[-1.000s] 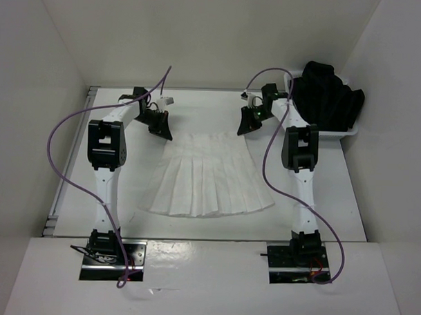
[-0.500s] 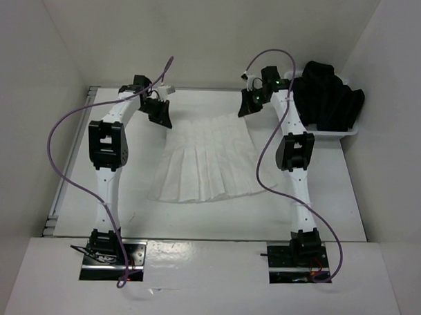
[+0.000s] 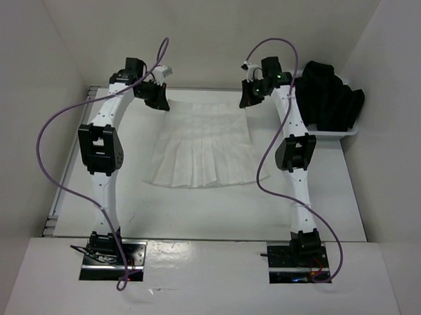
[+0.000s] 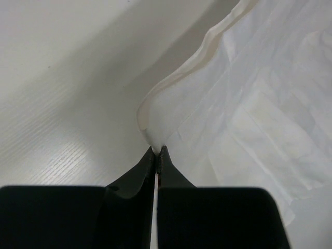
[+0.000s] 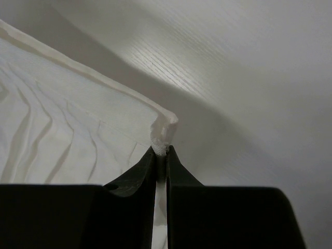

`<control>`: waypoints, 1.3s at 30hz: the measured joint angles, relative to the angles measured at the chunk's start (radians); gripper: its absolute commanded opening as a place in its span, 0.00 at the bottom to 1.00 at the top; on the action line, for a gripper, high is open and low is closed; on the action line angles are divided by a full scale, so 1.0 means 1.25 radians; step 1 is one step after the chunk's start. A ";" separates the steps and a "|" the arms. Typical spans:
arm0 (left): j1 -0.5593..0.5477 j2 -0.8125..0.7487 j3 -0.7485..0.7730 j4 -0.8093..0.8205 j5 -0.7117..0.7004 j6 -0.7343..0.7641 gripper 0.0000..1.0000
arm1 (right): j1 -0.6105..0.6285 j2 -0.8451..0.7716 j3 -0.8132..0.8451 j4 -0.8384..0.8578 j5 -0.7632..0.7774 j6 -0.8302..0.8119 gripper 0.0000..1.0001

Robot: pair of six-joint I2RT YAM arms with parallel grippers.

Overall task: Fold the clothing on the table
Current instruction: Fold the skirt

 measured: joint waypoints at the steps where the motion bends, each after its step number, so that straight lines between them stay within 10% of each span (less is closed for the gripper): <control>1: 0.000 -0.012 -0.001 0.000 0.000 0.000 0.00 | 0.000 0.000 0.000 -0.001 0.005 0.003 0.00; 39: 0.008 -0.368 -0.426 0.113 -0.032 0.006 0.00 | 0.111 -0.308 -0.233 -0.055 0.194 -0.018 0.00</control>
